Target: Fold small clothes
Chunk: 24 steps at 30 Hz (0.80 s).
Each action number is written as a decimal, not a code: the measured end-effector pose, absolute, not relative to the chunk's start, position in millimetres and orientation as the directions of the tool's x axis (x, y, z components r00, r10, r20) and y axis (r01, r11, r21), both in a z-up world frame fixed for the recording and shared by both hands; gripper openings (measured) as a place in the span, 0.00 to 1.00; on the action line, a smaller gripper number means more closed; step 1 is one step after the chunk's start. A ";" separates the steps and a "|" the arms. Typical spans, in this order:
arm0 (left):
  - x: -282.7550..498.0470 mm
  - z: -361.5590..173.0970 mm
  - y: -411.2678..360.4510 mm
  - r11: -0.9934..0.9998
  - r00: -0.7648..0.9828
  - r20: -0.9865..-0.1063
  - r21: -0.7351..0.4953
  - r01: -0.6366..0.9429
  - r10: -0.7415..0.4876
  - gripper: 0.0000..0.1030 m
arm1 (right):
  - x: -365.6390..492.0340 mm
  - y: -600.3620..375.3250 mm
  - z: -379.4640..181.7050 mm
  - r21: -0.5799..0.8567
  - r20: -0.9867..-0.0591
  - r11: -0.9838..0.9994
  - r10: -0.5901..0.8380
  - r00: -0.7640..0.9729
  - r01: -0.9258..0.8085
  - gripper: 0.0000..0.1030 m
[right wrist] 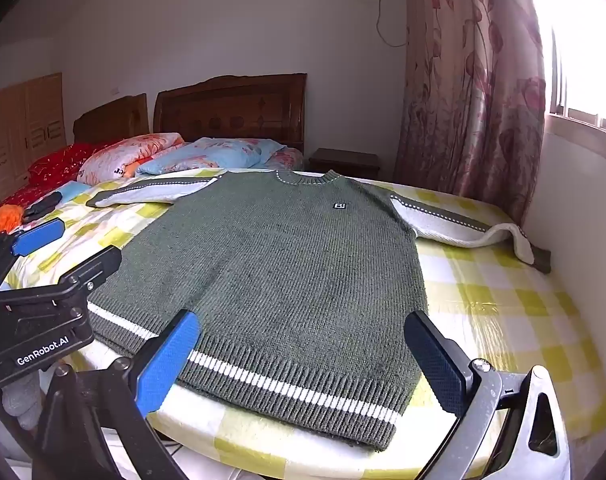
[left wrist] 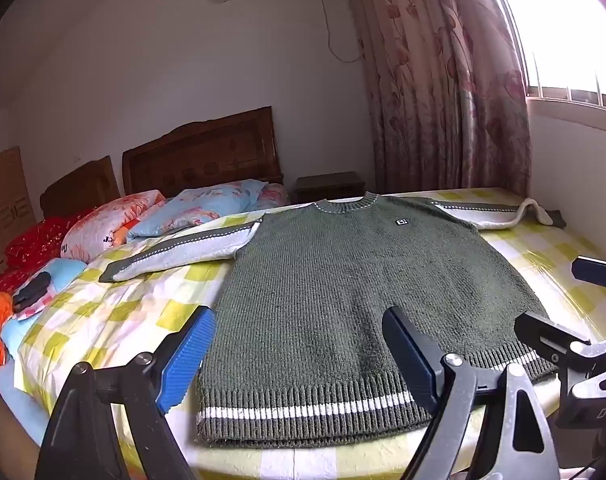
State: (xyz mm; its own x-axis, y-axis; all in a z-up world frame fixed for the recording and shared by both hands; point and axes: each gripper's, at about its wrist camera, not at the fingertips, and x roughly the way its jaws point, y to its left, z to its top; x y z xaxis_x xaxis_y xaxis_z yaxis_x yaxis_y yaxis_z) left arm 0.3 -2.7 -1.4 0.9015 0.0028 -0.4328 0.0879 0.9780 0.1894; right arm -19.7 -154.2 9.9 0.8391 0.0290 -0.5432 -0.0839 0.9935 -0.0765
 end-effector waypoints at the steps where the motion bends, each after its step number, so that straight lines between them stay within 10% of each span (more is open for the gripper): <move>1: 0.1 -2.1 -5.0 0.978 0.898 -0.439 0.189 0.088 0.004 0.85 | -19.2 -154.6 10.4 -0.078 -0.542 0.994 0.027 0.840 -0.082 1.00; 24: 12.1 -7.5 15.1 0.994 0.870 -0.493 0.085 0.073 -0.022 0.85 | -18.2 -154.6 4.8 -0.056 -0.559 0.995 0.038 0.828 -0.084 1.00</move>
